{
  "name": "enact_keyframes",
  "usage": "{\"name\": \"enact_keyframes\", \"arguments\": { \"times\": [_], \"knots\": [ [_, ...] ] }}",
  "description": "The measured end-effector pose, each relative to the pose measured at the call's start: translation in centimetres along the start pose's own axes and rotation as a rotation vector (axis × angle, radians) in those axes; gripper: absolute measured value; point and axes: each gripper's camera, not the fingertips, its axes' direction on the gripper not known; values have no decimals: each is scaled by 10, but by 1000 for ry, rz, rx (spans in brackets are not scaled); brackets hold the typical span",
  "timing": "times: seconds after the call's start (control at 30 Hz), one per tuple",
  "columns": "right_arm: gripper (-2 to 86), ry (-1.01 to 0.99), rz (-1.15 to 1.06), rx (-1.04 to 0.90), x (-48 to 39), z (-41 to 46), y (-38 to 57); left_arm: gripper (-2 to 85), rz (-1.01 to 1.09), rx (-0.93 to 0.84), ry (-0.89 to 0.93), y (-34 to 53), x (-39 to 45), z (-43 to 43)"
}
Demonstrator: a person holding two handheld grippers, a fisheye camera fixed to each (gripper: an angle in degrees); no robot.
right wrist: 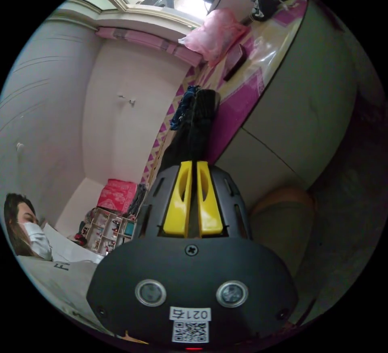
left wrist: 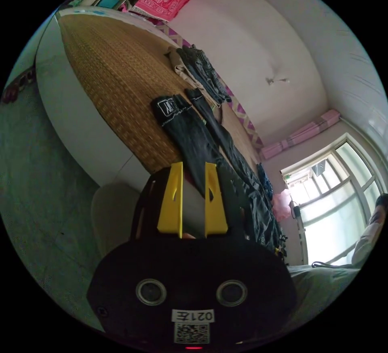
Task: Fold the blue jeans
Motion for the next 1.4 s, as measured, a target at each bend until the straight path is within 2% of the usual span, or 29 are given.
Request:
{"name": "enact_keyframes", "arguments": {
  "times": [0.27,0.5,0.67,0.83,1.0,1.13,1.2,1.4],
  "knots": [
    [1,-116,43,17,-7,-8,-18,68,-80,-68,51,-1,-6,34],
    [0,-127,55,9,-5,-9,-28,57,-76,-63,102,-4,3,55],
    [0,-143,81,9,0,-6,-33,3,-114,6,153,-13,6,65],
    [-1,-150,76,-13,-7,-5,-45,-9,14,7,215,-26,40,71],
    [-1,-247,77,-50,-35,11,-87,-9,238,-52,120,-70,114,92],
    [-1,-262,11,-107,-81,62,-155,-9,400,-142,-9,-131,184,141],
    [0,-235,-3,-150,-96,98,-187,-9,447,-199,-74,-159,209,177],
    [4,20,41,-243,-89,247,-265,-6,454,-411,-231,-228,244,349]
  ]
}}
